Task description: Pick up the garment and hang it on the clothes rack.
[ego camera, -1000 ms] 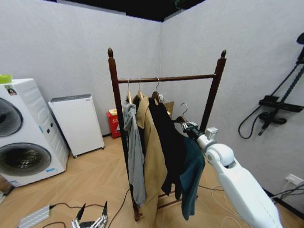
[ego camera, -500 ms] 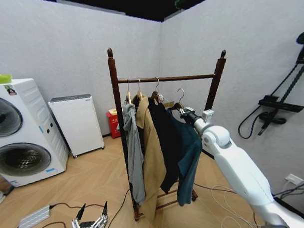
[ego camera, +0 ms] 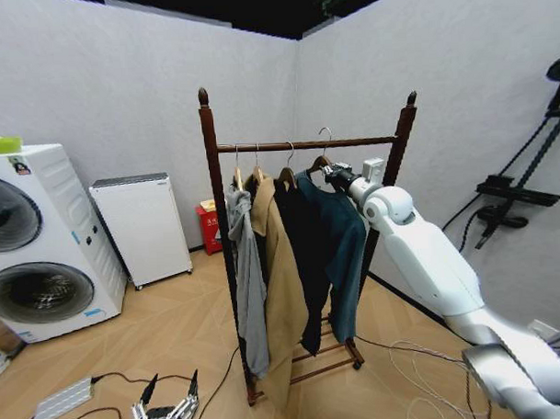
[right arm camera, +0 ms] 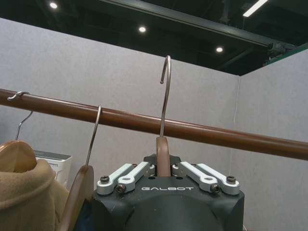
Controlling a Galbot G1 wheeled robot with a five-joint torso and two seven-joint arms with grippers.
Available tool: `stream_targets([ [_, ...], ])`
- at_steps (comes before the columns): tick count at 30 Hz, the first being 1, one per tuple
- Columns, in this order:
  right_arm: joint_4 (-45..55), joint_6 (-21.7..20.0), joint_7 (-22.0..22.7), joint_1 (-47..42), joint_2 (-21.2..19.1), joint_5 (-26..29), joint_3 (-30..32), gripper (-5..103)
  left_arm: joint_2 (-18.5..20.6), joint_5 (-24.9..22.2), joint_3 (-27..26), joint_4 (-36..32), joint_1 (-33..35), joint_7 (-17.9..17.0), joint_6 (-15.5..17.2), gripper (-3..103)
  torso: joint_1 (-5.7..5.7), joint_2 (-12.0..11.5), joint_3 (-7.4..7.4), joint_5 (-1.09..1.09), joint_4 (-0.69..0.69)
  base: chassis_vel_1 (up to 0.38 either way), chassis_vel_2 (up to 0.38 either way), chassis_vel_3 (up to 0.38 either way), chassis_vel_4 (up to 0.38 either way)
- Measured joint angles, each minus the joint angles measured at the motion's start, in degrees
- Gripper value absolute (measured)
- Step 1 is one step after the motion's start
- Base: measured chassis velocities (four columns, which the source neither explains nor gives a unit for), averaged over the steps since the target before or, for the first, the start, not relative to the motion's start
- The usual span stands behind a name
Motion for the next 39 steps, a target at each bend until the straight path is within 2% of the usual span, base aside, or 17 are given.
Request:
stream_targets([
  [7,-3.68,-1.69,-0.25,4.48,2.15,0.75,-3.72,10,0.0,0.0,0.0,0.0,0.0,0.0,0.0,100,0.0,0.0,0.0,-0.01,0.01,0.0,0.0,0.0,0.0],
  [27,-8.46,-1.9,-0.26,4.38,4.72,0.09,-4.77,10,0.0,0.0,0.0,0.0,0.0,0.0,0.0,100,0.0,0.01,-0.01,-0.02,0.01,0.0,0.0,0.0,0.0],
  [39,-8.32,-2.34,-0.15,3.8,4.86,-0.4,-5.54,10,0.0,0.0,0.0,0.0,0.0,0.0,0.0,100,-0.01,0.01,-0.01,0.0,0.0,0.0,0.0,0.0,0.0],
])
